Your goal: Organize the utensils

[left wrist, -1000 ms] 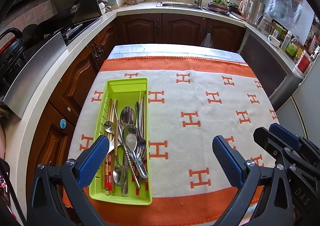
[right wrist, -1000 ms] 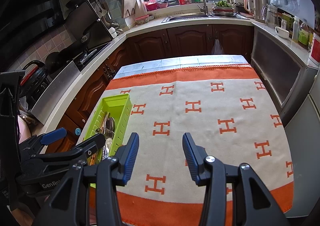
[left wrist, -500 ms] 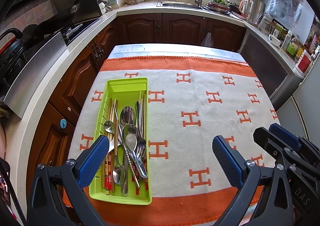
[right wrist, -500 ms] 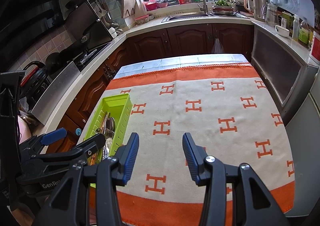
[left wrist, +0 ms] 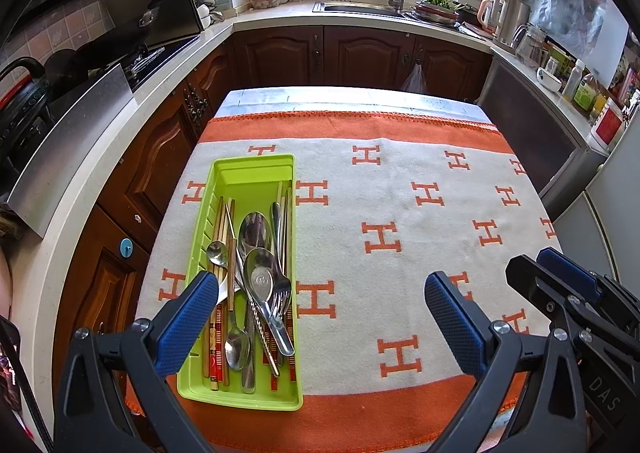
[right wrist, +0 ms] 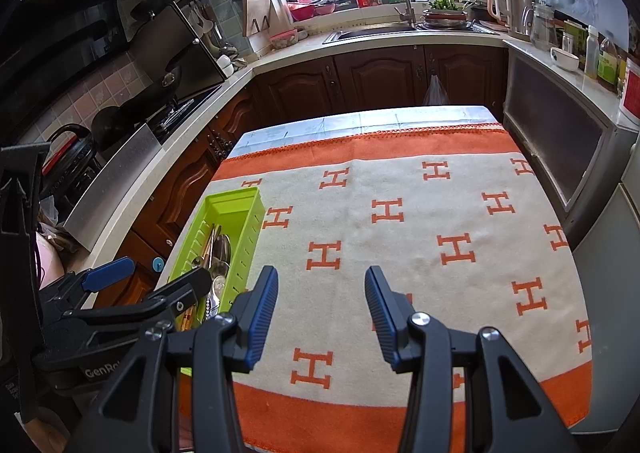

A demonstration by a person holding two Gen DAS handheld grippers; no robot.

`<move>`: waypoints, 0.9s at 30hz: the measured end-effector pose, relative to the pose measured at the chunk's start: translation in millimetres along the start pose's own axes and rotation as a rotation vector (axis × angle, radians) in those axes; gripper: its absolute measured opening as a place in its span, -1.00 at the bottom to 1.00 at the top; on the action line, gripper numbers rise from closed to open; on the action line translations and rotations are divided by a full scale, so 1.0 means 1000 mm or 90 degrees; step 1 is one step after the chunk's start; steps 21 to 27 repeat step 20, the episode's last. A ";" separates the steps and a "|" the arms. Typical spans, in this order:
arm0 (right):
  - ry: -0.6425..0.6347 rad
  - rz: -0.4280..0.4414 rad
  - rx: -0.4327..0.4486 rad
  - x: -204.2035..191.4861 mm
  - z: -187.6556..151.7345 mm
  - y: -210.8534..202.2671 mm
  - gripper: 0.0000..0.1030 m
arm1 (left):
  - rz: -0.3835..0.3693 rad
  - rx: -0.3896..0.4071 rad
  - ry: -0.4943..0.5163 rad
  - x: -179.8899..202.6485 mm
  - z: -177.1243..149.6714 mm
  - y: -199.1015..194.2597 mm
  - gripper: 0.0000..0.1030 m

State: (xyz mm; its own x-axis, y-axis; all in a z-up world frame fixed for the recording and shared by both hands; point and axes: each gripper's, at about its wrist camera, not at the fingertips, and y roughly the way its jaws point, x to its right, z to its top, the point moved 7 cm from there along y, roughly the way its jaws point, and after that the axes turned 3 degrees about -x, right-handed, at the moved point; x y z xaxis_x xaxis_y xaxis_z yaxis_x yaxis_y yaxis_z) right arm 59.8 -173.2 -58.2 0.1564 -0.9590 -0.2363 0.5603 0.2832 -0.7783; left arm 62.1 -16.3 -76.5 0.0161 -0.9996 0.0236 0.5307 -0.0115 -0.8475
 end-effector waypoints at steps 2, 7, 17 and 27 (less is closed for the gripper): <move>0.000 0.000 0.001 0.000 0.000 0.000 -0.12 | 0.000 0.001 0.001 0.000 0.000 0.000 0.98; 0.001 0.001 0.000 0.000 0.000 0.000 -0.12 | 0.000 -0.001 0.000 0.000 0.000 0.000 0.98; 0.002 0.002 0.000 0.002 0.000 0.000 -0.11 | 0.002 -0.002 0.001 0.000 -0.001 0.000 0.98; 0.003 0.002 0.000 0.001 -0.001 0.001 -0.11 | 0.001 -0.004 0.001 -0.001 -0.001 0.000 0.98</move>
